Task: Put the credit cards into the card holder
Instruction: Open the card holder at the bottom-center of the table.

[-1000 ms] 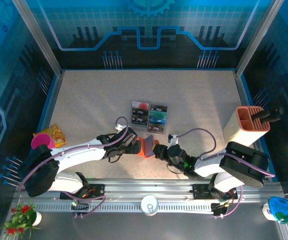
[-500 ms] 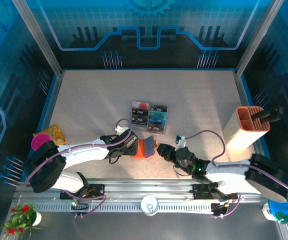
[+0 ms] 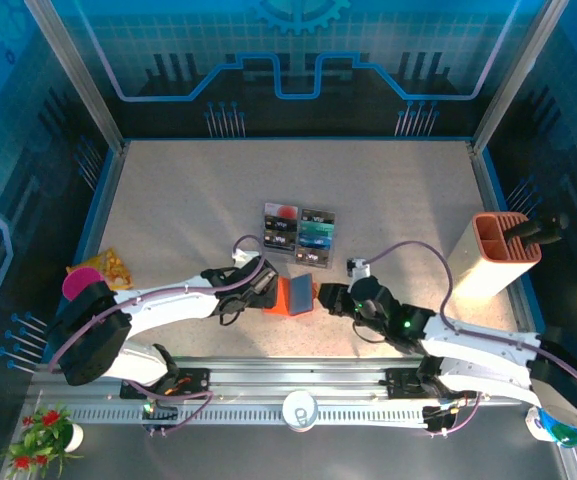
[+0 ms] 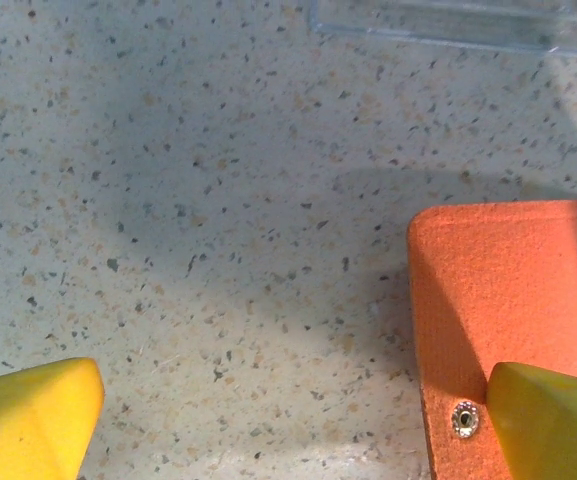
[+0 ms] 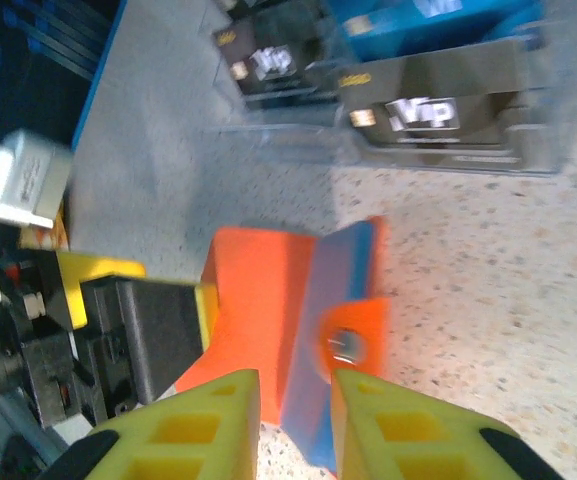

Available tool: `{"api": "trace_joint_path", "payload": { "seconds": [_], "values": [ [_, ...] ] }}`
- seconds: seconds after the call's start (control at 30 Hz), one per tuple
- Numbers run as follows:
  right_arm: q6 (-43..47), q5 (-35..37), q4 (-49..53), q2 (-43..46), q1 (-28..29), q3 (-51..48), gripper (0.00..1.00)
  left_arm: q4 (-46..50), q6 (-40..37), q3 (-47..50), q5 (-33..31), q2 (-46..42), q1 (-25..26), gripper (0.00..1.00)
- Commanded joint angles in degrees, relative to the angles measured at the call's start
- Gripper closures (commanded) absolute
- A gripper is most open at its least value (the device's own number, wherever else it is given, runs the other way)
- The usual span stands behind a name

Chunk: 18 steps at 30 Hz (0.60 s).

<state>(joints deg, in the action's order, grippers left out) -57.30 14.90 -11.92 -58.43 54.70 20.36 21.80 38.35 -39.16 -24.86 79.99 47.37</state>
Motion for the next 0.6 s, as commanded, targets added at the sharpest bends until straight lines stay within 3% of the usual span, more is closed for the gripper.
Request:
{"api": "trace_joint_path", "payload": {
  "seconds": [0.0,0.2,0.57],
  "values": [
    [5.3,-6.2,-0.3,-6.4,0.3,5.3,0.77,1.2,-1.7,-1.9,-1.0,0.7,0.5,0.01],
    [5.9,-7.3,-2.9,-15.3,0.3,8.5,0.79,1.4,-1.6,-2.2,-1.4,1.6,0.7,0.01],
    [4.3,-11.4,-13.4,-22.6,-7.8,0.9,0.83,1.5,-1.7,-1.8,-1.9,2.5,0.8,0.01]
  ]
}}
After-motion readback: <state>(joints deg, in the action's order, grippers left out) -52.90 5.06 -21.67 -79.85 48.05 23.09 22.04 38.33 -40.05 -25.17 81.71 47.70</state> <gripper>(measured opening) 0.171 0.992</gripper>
